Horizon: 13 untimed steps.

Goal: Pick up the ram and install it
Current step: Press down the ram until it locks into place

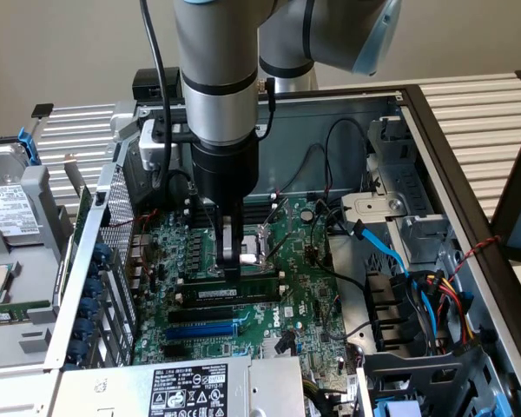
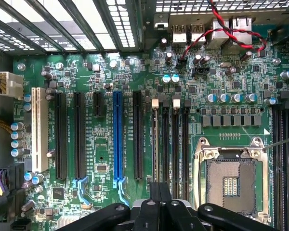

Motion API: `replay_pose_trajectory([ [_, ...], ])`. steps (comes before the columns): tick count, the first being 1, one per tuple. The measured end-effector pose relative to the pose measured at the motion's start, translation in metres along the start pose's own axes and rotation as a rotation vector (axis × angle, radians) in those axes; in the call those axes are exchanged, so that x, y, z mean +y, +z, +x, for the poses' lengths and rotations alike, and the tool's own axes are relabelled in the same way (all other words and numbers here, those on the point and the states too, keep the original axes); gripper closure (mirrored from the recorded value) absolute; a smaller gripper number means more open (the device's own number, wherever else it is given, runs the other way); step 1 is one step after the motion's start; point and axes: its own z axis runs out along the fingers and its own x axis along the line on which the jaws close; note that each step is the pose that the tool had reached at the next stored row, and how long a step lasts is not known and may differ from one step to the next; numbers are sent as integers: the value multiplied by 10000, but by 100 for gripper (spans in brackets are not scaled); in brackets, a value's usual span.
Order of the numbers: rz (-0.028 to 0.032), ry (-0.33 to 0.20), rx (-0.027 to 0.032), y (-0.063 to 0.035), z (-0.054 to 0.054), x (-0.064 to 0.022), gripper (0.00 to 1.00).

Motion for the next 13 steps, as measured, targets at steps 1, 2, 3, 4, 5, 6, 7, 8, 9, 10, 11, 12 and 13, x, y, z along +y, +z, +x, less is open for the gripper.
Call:
replay_pose_trajectory([
  [1, 0, 0, 0, 0, 0, 0, 89],
  [2, -1, 1, -1, 0, 0, 0, 89],
  [3, -1, 1, 0, 0, 0, 0, 89],
  [4, -1, 1, -1, 0, 0, 0, 89],
  [5, 0, 0, -1, 0, -1, 0, 89],
  [6, -1, 1, -1, 0, -1, -2, 89],
  [7, 0, -1, -1, 0, -1, -6, 89],
  [8, -1, 0, -1, 0, -1, -9, 89],
  [9, -1, 1, 0, 0, -1, -10, 89],
  [10, -1, 1, -1, 0, -1, -11, 89],
  [11, -1, 1, 0, 0, -1, -12, 89],
  [12, -3, 0, 0, 0, -1, -15, 89],
  [13, -7, -1, 0, 0, -2, -19, 89],
])
